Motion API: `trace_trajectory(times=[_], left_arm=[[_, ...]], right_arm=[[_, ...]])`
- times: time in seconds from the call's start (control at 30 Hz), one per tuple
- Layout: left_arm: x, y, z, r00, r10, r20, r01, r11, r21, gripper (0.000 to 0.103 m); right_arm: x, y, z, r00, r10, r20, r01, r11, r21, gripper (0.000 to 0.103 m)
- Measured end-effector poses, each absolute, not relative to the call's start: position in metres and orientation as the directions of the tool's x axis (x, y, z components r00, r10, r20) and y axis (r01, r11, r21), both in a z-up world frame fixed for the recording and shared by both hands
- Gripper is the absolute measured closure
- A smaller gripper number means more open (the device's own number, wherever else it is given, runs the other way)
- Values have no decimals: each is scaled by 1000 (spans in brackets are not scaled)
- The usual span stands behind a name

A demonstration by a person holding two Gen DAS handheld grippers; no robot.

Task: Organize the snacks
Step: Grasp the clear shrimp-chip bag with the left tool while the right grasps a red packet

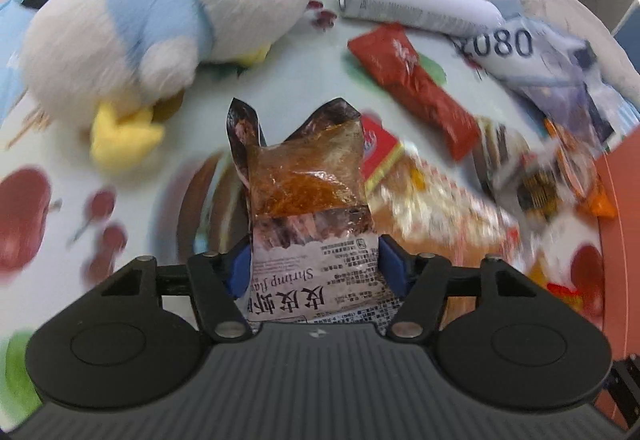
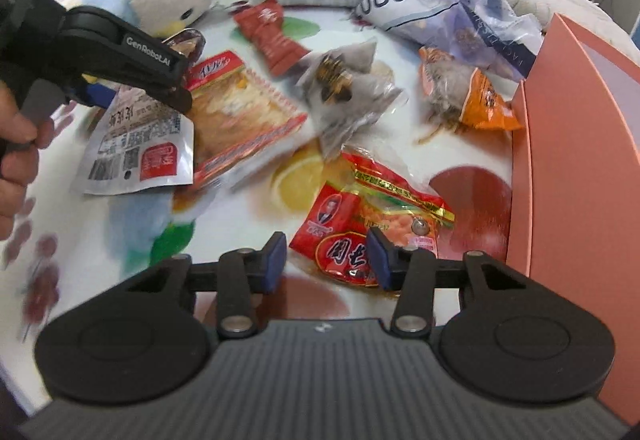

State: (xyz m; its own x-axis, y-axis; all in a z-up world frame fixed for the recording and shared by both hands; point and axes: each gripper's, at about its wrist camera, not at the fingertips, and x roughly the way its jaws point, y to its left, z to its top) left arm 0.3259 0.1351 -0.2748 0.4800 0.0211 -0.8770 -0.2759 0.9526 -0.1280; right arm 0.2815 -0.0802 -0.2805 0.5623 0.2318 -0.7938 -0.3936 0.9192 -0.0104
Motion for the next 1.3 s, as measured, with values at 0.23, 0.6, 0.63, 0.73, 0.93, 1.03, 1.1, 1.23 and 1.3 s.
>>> trace_trajectory(times=[0.23,0.6,0.63,0.73,0.93,1.03,1.1,1.23,1.3], left_arm=[[254,134,-261,452,-13,-892,-283,946,-157,40],[169,119,-253,462,-54,-885,-253,949,-190,38],[166,120,-252,470,-55,-881,-256,946,-196,36],[163,124,-248,482,-57,-874,-272,939,-211,16],[160,143,-247,505,-94,-858,-385,865,-321,11],[159,143,-249,503,-58,-863,-408,864,-296,11],[158,143,-250,516,-55,-855,-403,865,-299,11],[160,143,-254,527,-54,-848,-393,870,-299,11],[163,143,-255,535,-61,-843,-384,871,-307,12]], right_arm=[[239,-88,-276,524,262,-810,-433,901,11,67],[175,-98,-272,497,336,-800,-430,896,109,79],[172,-99,-270,518,332,-788,-410,905,112,79],[171,-101,-262,592,295,-750,-354,931,87,74],[192,-93,-253,687,257,-679,-282,956,76,34],[210,-86,-258,706,204,-678,-243,969,39,34],[223,-82,-263,714,157,-683,-211,977,4,34],[239,-81,-274,729,102,-677,-176,984,-41,12],[248,-80,-280,719,87,-689,-173,983,-57,12]])
